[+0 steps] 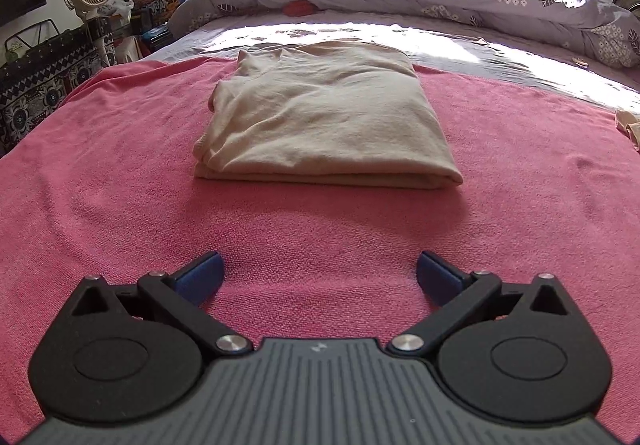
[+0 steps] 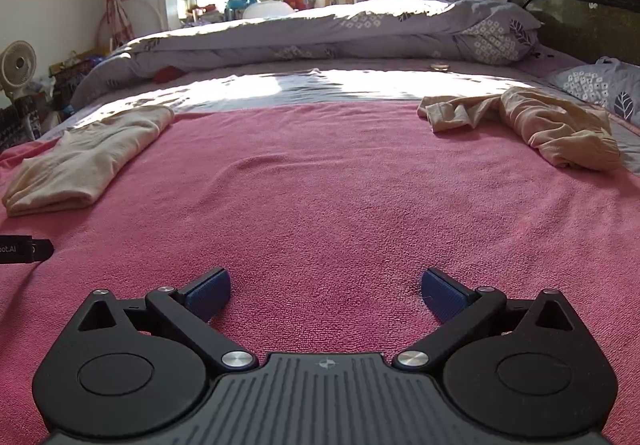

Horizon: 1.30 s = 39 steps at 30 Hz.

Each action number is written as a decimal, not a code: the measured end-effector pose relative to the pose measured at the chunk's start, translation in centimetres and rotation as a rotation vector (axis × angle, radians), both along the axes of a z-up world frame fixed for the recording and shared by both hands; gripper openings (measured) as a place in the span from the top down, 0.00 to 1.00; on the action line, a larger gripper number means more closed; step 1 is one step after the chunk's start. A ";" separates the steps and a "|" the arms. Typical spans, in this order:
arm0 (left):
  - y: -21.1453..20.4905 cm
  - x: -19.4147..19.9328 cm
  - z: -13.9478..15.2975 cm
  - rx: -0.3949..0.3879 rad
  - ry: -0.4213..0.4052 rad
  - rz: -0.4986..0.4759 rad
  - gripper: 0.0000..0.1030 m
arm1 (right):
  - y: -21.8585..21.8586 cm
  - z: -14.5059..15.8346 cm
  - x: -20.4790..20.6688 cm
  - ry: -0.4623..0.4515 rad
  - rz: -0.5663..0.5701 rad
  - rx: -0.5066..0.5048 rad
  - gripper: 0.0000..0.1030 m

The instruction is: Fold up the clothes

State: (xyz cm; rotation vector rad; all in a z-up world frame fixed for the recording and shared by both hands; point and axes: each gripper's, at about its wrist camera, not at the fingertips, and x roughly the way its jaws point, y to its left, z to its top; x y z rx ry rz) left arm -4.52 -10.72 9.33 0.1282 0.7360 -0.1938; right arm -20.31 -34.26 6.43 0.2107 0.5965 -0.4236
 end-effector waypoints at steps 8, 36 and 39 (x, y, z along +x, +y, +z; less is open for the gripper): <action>0.5 0.0 1.0 -0.016 0.014 0.002 0.00 | 0.1 0.0 0.0 0.004 0.001 0.002 0.00; 2.5 1.8 0.3 -0.016 0.003 0.001 0.00 | -0.4 0.1 0.2 0.005 0.003 0.003 0.00; 2.6 2.3 0.2 -0.016 0.002 0.001 0.00 | -0.4 0.1 0.2 0.005 0.003 0.003 0.00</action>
